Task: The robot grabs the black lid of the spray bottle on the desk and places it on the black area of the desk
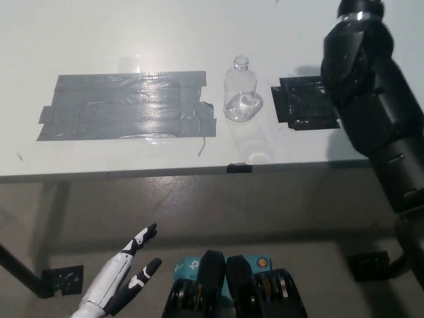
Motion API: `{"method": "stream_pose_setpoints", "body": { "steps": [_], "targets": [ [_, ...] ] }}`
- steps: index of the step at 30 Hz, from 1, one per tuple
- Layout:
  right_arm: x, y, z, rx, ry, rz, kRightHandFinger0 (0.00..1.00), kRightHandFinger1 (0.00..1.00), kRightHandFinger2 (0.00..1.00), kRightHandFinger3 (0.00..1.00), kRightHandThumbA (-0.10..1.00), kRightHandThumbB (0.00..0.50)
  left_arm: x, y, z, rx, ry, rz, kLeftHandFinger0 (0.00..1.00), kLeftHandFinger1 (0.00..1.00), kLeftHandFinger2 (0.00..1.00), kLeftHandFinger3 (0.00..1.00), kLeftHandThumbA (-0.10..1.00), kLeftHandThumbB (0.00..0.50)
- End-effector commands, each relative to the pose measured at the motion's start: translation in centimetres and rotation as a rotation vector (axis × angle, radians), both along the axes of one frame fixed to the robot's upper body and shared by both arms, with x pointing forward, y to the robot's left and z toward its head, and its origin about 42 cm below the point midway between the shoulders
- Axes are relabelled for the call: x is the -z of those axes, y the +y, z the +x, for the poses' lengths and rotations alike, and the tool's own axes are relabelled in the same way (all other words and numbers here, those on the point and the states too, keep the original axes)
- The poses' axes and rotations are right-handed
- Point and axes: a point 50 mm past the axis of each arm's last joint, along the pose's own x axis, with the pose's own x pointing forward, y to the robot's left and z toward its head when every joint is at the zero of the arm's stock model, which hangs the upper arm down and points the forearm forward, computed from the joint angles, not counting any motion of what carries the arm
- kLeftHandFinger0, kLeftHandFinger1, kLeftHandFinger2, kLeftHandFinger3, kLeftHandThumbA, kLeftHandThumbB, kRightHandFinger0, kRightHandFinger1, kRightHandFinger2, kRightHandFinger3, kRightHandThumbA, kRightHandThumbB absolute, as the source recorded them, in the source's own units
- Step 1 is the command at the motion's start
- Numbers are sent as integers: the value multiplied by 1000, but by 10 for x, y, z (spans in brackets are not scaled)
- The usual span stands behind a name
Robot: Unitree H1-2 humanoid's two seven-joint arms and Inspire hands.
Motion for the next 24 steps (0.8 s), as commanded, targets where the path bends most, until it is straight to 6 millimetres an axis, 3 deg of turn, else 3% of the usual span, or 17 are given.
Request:
{"method": "stream_pose_setpoints", "body": {
  "steps": [1,2,6,8,9,10,12,13,14,15,19,24],
  "targets": [
    [-50,-14,-4,22,-90,86,0,318,659,732,-100,136,-8,3,0,15,-27,42,1000,1000,1000,1000,1000,237],
    [-48,-18,-3,24,-85,101,0,292,642,694,-100,138,-9,3,0,14,-27,43,1000,1000,1000,1000,1000,240],
    [-32,-25,3,32,-12,134,0,307,669,723,-100,173,-11,3,2,14,-34,53,1000,1000,1000,1000,1000,235],
    [-10,-29,13,40,27,117,0,275,622,668,-100,202,-11,3,2,15,-36,51,1000,1000,1000,1000,1000,228],
    [1,-29,17,45,75,120,0,290,628,640,-100,187,-12,3,3,13,-35,47,1000,1000,1000,1000,1000,233],
    [8,-29,19,52,108,114,0,308,618,593,-100,162,-12,2,3,11,-36,45,1000,1000,1000,1000,1000,233],
    [23,-31,24,73,153,87,0,227,474,343,-100,178,-12,2,4,11,-42,44,1000,1000,1000,1000,1000,226],
    [29,-32,25,76,160,94,0,196,436,278,-100,197,-13,2,5,12,-47,47,1000,1000,1000,1000,1000,221],
    [44,-32,28,86,208,106,0,144,378,204,-100,186,-13,2,6,11,-50,47,1000,1000,1000,1000,1000,227],
    [53,-31,31,84,242,110,0,112,349,190,-100,171,-14,3,7,6,-50,44,1000,1000,1000,1000,1000,230],
    [92,-29,35,86,372,127,0,88,378,205,-100,145,-14,2,7,12,-62,59,1000,1000,1000,1000,1000,215],
    [114,-24,35,82,447,147,0,157,509,446,-100,139,-15,1,8,6,-65,62,1000,1000,1000,1000,1000,214]
  ]
}}
